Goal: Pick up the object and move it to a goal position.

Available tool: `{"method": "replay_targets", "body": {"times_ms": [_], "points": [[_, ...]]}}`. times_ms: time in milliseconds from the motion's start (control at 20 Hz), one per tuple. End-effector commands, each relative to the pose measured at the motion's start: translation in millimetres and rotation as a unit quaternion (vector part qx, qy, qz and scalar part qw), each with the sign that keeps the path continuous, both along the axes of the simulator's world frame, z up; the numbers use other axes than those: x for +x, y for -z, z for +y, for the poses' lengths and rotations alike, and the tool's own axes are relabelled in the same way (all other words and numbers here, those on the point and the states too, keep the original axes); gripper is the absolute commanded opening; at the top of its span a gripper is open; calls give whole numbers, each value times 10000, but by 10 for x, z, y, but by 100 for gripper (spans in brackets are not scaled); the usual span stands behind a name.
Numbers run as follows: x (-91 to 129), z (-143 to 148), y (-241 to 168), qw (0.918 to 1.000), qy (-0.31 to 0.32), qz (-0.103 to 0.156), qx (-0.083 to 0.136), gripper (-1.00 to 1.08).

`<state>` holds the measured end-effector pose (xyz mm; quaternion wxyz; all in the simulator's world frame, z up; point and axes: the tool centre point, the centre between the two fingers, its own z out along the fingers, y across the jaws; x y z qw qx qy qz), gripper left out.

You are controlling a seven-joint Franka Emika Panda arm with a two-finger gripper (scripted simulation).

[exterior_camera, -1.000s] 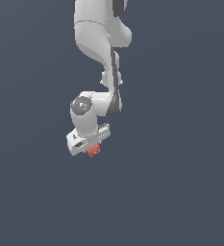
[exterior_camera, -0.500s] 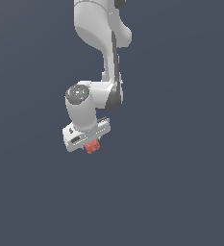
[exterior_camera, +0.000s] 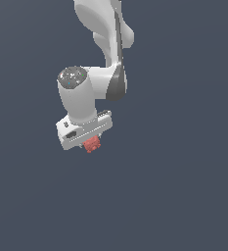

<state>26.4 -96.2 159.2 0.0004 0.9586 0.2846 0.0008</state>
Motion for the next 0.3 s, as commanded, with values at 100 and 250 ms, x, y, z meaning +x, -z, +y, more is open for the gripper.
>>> {"method": "replay_targets", "body": {"times_ms": [100, 250], "points": [[21, 0, -91, 10000, 0, 7, 1, -100], [28, -1, -84, 10000, 0, 7, 1, -100]]}}
